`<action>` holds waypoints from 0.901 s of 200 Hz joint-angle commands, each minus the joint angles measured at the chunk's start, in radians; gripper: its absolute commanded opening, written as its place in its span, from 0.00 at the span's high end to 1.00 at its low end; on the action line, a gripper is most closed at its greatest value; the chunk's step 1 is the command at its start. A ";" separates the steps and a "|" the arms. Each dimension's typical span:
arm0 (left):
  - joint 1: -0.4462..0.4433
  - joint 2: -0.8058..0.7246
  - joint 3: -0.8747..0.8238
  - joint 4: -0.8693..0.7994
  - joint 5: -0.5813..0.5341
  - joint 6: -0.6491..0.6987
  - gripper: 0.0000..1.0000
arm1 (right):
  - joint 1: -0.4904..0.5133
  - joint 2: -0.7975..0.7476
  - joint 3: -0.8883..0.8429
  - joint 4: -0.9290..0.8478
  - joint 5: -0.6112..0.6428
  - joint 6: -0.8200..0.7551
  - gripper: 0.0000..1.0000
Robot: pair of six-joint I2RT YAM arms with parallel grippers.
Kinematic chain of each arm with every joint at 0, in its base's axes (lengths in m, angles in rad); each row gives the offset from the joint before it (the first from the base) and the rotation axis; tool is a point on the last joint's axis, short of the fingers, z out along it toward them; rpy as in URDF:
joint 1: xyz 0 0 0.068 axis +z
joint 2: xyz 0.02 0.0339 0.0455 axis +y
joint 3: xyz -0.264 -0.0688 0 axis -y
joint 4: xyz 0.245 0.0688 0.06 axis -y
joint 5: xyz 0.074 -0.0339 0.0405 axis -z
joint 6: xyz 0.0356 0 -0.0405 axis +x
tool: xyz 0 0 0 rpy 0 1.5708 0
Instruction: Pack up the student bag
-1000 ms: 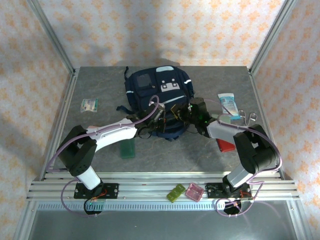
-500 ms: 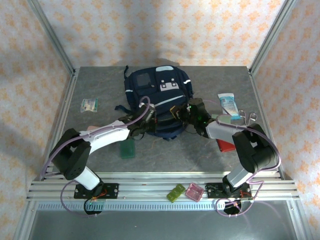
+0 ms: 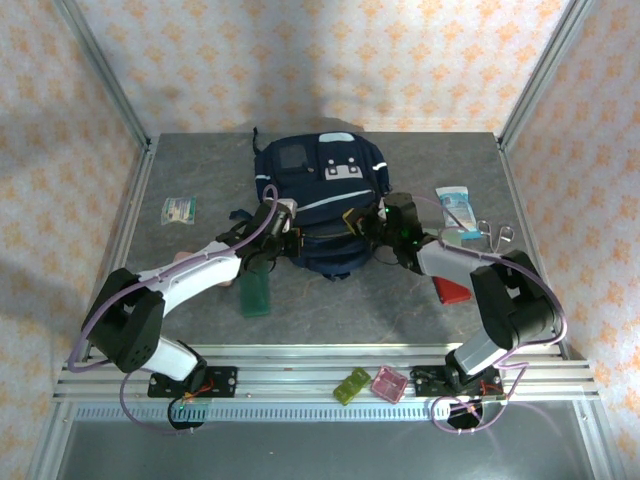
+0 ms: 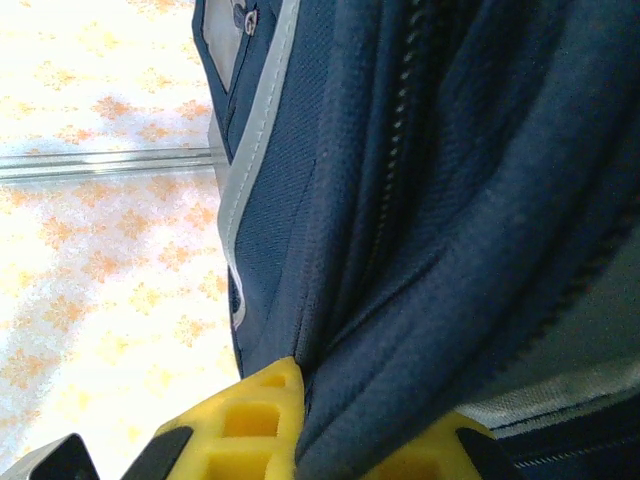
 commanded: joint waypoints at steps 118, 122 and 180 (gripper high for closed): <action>-0.149 0.078 0.045 0.014 -0.099 -0.115 1.00 | 0.170 0.146 0.063 0.128 0.064 0.083 0.87; -0.151 0.077 0.043 0.014 -0.099 -0.115 1.00 | 0.170 0.151 0.064 0.129 0.065 0.084 0.90; -0.085 0.021 -0.025 -0.065 -0.201 -0.090 1.00 | 0.151 0.109 0.034 0.106 0.131 0.060 1.00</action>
